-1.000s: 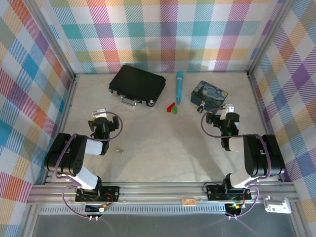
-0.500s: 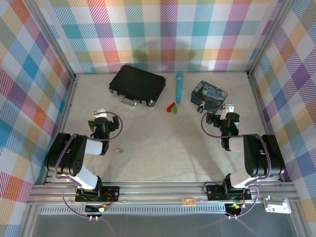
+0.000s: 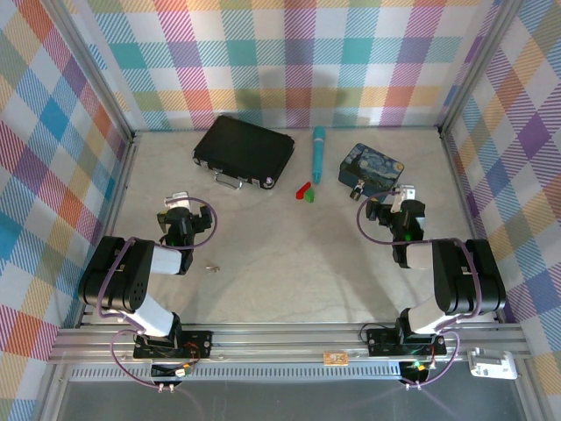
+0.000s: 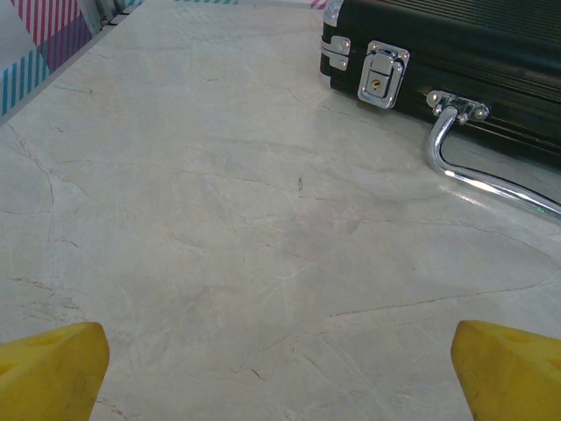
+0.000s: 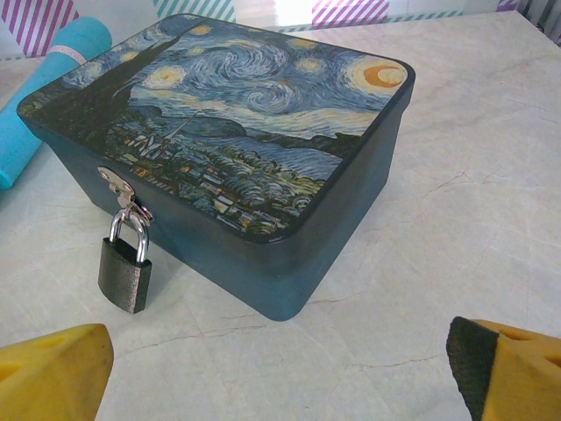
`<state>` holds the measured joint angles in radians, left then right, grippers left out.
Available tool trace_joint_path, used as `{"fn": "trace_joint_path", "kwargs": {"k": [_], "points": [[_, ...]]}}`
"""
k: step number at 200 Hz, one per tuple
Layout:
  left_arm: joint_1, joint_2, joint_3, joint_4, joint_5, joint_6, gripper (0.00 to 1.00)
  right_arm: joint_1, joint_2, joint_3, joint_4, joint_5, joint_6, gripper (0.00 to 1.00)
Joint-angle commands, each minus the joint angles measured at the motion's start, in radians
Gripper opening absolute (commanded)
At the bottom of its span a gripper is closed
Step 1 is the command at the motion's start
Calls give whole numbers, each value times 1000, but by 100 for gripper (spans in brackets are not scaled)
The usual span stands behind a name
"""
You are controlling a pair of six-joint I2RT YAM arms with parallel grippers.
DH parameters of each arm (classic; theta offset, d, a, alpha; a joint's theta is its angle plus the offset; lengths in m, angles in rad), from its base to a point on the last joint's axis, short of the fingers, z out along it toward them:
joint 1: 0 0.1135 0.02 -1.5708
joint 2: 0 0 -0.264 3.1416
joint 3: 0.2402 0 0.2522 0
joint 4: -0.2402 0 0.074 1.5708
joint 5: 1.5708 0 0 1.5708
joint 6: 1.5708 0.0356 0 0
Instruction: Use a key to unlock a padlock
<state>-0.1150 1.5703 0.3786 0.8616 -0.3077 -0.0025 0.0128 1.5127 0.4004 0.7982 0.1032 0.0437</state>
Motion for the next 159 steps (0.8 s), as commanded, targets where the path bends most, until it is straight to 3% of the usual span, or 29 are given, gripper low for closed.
{"fn": "trace_joint_path", "kwargs": {"k": [1,30,61,92,129,159], "points": [[-17,-81,24,-49,-25,23,100,6,-112,4,-67,0,-4,99],[-64,-235,104,-279,-142,26,100,5,-306,105,-405,63,73,99],[-72,-326,311,-613,-89,-181,100,-11,-361,288,-751,24,192,99],[-118,-250,539,-900,15,-369,100,-83,-202,515,-962,-109,306,99],[-263,-197,559,-860,61,-494,100,-114,45,749,-1081,-245,308,99],[-339,-136,574,-886,153,-568,100,-136,187,873,-1142,-262,286,99]]}}
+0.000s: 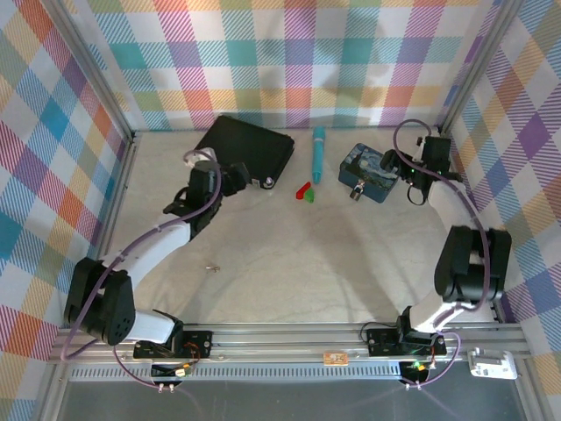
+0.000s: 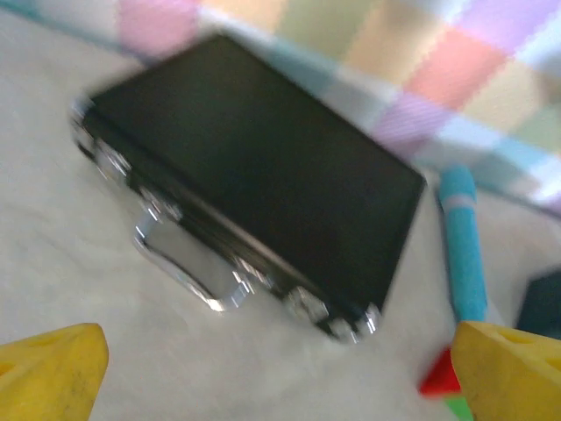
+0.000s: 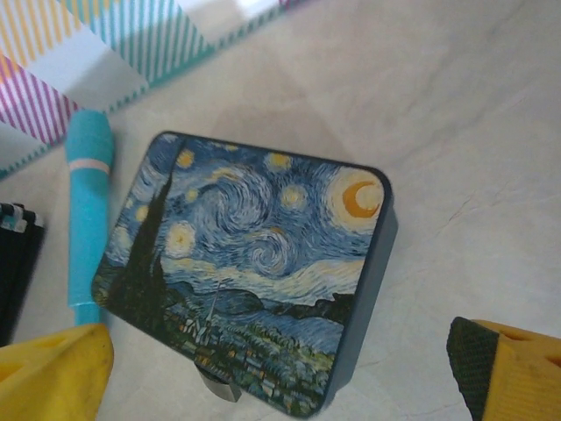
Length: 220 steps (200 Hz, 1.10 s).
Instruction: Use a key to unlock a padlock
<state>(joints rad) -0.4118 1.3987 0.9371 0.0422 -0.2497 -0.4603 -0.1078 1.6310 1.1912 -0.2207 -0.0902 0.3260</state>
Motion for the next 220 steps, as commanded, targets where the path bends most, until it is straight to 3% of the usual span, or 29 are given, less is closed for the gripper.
{"fn": "trace_joint_path", "kwargs": {"k": [1,81,124,164,220], "points": [[-44,36,15,-68,97,-112,100,-16,72,85,-125,-69,4,99],[-85,97,18,-51,151,-176,100,-28,272,184,-119,-133,13,97],[-89,120,25,-15,211,-179,100,-27,328,221,-148,-137,-7,88],[-100,146,25,-11,251,-162,100,-27,283,145,-208,-98,-56,72],[-117,197,56,-15,320,-131,100,-27,105,-58,-265,-72,-75,59]]}}
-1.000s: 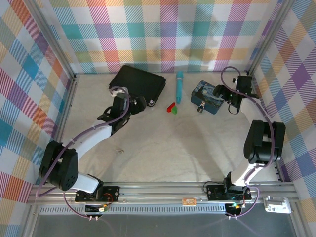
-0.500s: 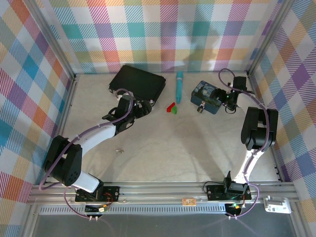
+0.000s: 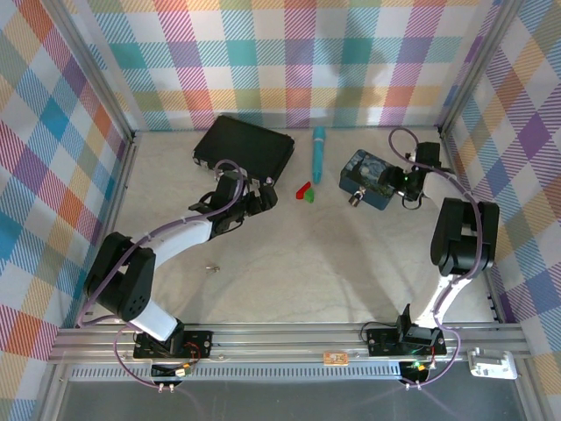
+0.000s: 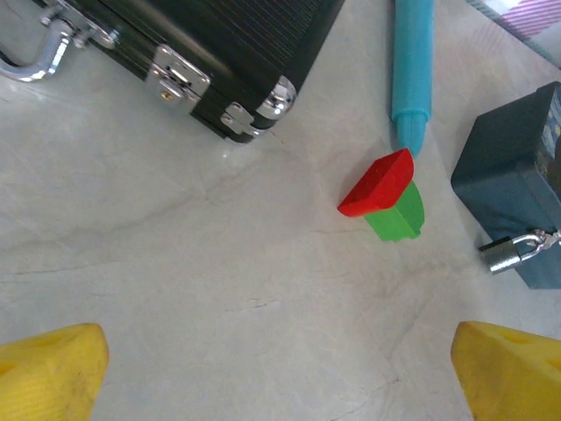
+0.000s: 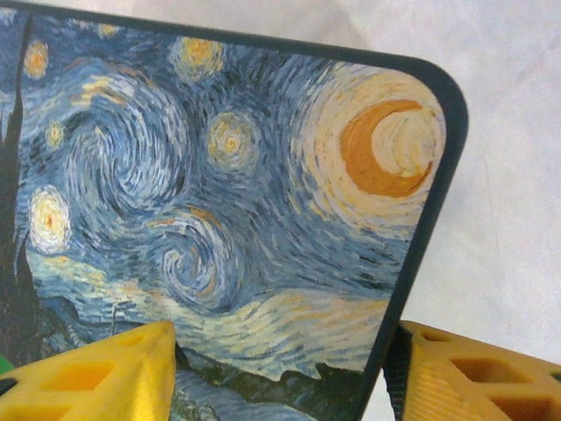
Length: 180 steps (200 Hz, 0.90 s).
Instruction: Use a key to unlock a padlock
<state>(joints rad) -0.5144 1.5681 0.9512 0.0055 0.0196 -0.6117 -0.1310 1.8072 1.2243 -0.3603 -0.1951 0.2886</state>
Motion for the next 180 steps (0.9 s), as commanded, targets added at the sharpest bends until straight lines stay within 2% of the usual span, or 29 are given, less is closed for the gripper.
{"fn": "trace_joint_path", "kwargs": {"k": [1,63,72,93,102,111,139,180], "points": [[-16,28,42,22,53,21,100,-4,-76,-96,-127,33,-37,59],[-42,131,153,53,215,58,100,-3,-398,-332,-206,5,-23,56],[-48,152,182,45,248,73,100,-4,-444,-341,-223,23,-20,61],[-64,200,241,24,297,95,100,-4,-515,-328,-215,82,-16,86],[-71,221,260,26,320,99,100,-4,-516,-314,-201,88,-8,95],[-79,239,282,24,335,98,100,-4,-496,-297,-184,79,1,98],[-111,290,347,21,356,111,100,-4,-393,-258,-147,49,42,99],[-136,350,418,10,382,113,100,-4,-312,-272,-51,112,93,100]]}}
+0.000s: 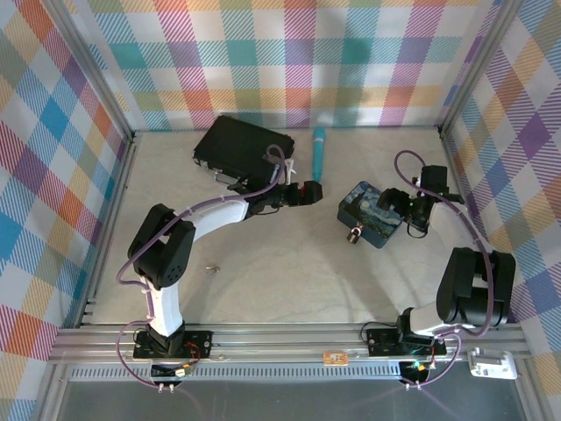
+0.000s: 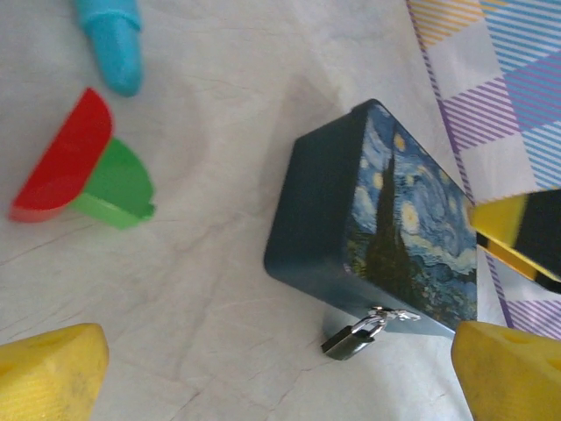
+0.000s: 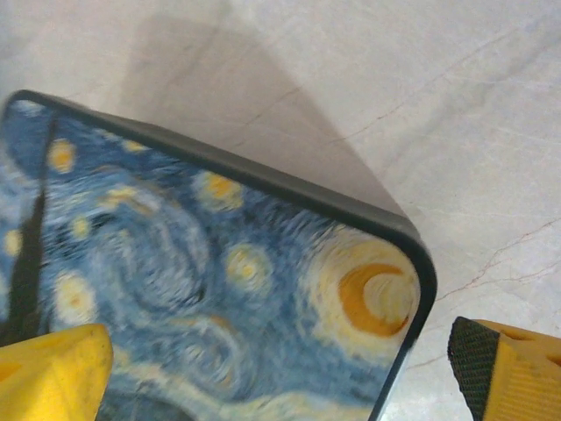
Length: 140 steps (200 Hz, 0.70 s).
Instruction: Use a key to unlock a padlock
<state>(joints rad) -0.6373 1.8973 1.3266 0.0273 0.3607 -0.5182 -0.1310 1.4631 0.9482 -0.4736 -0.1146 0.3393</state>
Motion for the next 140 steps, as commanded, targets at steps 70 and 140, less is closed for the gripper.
{"fn": "trace_joint_path", "kwargs": {"k": [70,140], "points": [[-14,19,39,-63,40,86,100,7,171,11,84,-164,-110,65],[19,-68,-65,-102,-4,124,100,83,171,-35,51,-209,-260,51]]}}
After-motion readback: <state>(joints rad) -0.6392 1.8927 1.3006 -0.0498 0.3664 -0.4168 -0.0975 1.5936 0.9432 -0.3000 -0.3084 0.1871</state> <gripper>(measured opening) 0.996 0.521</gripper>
